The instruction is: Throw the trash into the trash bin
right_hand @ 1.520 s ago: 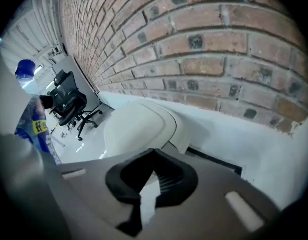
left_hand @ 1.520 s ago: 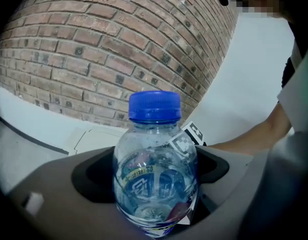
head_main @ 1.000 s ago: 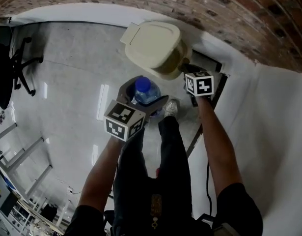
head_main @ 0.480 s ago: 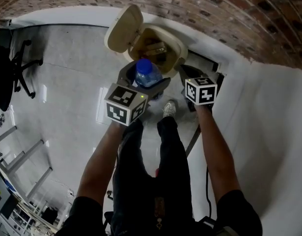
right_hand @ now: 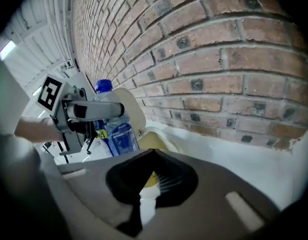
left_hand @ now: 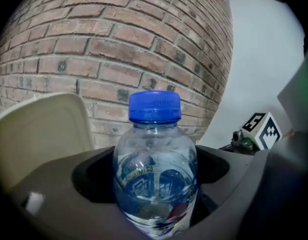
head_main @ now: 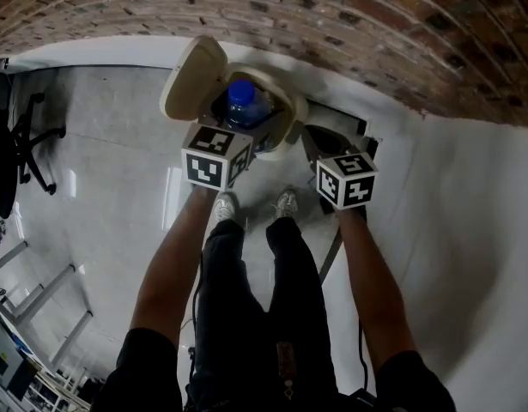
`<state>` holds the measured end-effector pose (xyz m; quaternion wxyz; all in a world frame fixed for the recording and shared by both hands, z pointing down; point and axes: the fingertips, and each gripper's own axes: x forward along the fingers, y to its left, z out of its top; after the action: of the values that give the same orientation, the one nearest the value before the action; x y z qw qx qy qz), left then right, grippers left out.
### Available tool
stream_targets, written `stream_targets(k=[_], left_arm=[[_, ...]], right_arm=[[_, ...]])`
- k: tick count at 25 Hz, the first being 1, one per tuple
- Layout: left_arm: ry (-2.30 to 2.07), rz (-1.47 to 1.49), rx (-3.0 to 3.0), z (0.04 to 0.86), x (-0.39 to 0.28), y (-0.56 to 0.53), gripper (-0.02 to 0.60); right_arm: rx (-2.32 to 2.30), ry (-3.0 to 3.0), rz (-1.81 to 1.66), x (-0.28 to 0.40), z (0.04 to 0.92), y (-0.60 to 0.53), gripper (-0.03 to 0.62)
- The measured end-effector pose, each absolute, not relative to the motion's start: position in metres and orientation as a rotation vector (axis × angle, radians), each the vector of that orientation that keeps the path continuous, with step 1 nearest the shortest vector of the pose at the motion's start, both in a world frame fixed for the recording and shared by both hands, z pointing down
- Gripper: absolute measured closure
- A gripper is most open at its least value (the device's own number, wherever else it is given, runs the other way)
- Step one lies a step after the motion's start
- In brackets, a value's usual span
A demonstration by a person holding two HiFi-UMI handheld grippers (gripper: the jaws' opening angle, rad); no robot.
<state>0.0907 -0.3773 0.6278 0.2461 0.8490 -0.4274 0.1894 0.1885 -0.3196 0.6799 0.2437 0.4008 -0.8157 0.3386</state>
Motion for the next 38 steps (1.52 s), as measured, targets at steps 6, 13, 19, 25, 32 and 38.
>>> stream_targets(k=[6, 13, 19, 25, 32, 38], left_arm=[[-1.141, 0.571, 2.3, 0.676, 0.105, -0.387, 0.12], [-1.084, 0.706, 2.287, 0.746, 0.115, -0.384, 0.12], [-1.021, 0.925, 2.185, 0.8, 0.114, -0.375, 0.118], [-0.957, 1.049, 2.137, 0.82, 0.111, -0.362, 0.117], [-0.931, 1.062, 2.163, 0.82, 0.106, -0.351, 0.083], [-0.968, 1.018, 2.161, 0.805, 0.098, -0.343, 0.071]], right_arm=[[1.107, -2.226, 0.976, 0.193, 0.688, -0.32, 0.592], [1.109, -2.199, 1.021, 0.205, 0.71, -0.312, 0.592], [1.138, -2.177, 1.047, 0.213, 0.728, -0.312, 0.592], [1.147, -2.159, 1.077, 0.216, 0.731, -0.302, 0.592], [1.154, -2.148, 1.107, 0.213, 0.734, -0.292, 0.592], [1.132, -2.145, 1.106, 0.206, 0.729, -0.283, 0.592]])
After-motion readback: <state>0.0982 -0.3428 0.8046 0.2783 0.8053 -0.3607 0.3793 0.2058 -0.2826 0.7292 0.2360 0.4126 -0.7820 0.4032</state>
